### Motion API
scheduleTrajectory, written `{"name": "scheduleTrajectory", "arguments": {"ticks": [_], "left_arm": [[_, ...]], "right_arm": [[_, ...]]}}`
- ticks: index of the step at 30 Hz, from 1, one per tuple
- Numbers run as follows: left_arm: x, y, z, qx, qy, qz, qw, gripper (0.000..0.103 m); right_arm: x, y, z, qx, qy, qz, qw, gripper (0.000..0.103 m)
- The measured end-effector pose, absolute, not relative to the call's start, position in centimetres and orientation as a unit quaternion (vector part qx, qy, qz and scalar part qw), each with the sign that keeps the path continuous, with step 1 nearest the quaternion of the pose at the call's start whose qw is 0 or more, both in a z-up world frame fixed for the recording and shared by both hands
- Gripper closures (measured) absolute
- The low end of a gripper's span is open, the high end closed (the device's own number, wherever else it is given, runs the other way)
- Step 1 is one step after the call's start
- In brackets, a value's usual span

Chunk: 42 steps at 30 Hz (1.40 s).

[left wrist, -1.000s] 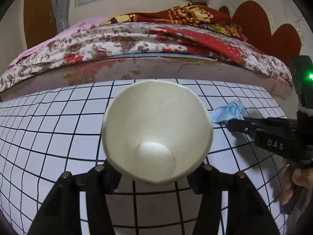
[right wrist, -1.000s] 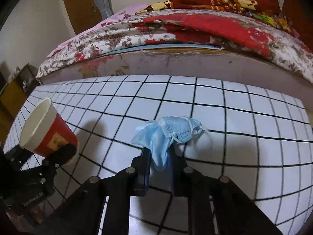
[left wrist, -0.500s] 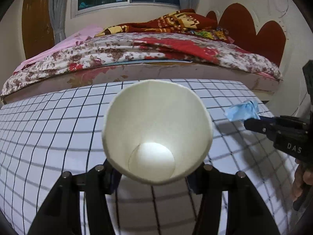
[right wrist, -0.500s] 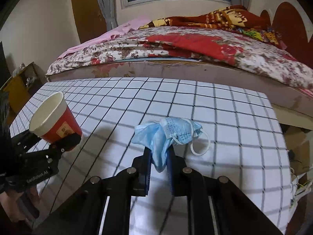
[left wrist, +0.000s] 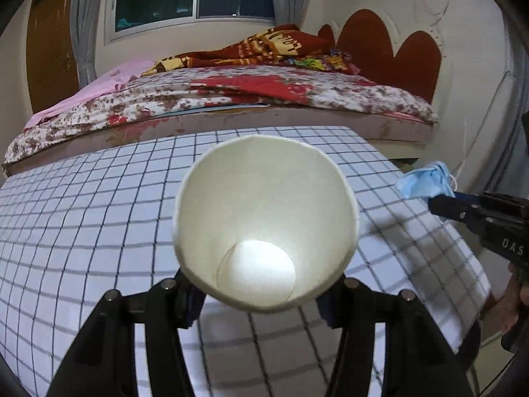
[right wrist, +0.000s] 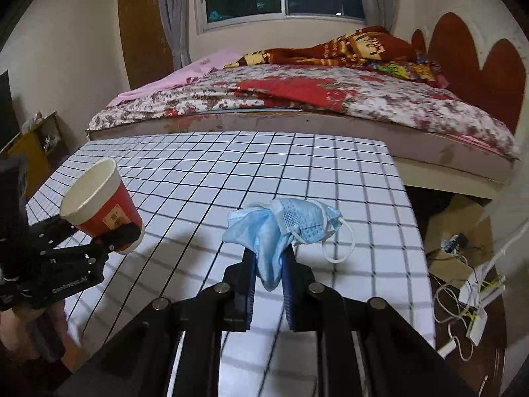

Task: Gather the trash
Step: 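Carry the paper cup and blue mask over the black bin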

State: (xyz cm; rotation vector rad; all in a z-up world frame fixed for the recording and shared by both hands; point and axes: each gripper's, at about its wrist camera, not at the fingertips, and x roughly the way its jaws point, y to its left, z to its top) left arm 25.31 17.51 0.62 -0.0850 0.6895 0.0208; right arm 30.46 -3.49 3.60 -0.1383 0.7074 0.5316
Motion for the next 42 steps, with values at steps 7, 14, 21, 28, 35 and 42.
{"name": "scheduleTrajectory", "arguments": {"ticks": [7, 14, 21, 28, 35, 42], "left_arm": [[21.4, 14.5, 1.5, -0.028, 0.325, -0.002, 0.945, 0.047], [18.9, 11.4, 2.0, -0.028, 0.312, -0.025, 0.949, 0.047], [18.1, 6.6, 2.0, -0.005, 0.315, -0.062, 0.947, 0.047], [17.1, 2.7, 2.1, 0.005, 0.311, -0.089, 0.946, 0.047], [16.6, -0.5, 2.3, 0.016, 0.31, -0.118, 0.943, 0.047], [16.2, -3.6, 1.9, 0.026, 0.314, -0.152, 0.937, 0.047]], "right_arm": [[25.3, -7.2, 5.1, -0.059, 0.327, 0.246, 0.91, 0.088], [21.7, -11.5, 5.8, -0.047, 0.317, 0.229, 0.919, 0.088], [19.6, -16.7, 4.5, -0.006, 0.32, 0.19, 0.928, 0.088], [17.7, -20.3, 5.2, 0.002, 0.307, 0.164, 0.938, 0.088], [16.5, -23.3, 5.0, 0.01, 0.306, 0.138, 0.942, 0.088], [15.0, -26.6, 4.1, 0.01, 0.313, 0.105, 0.944, 0.088]]}}
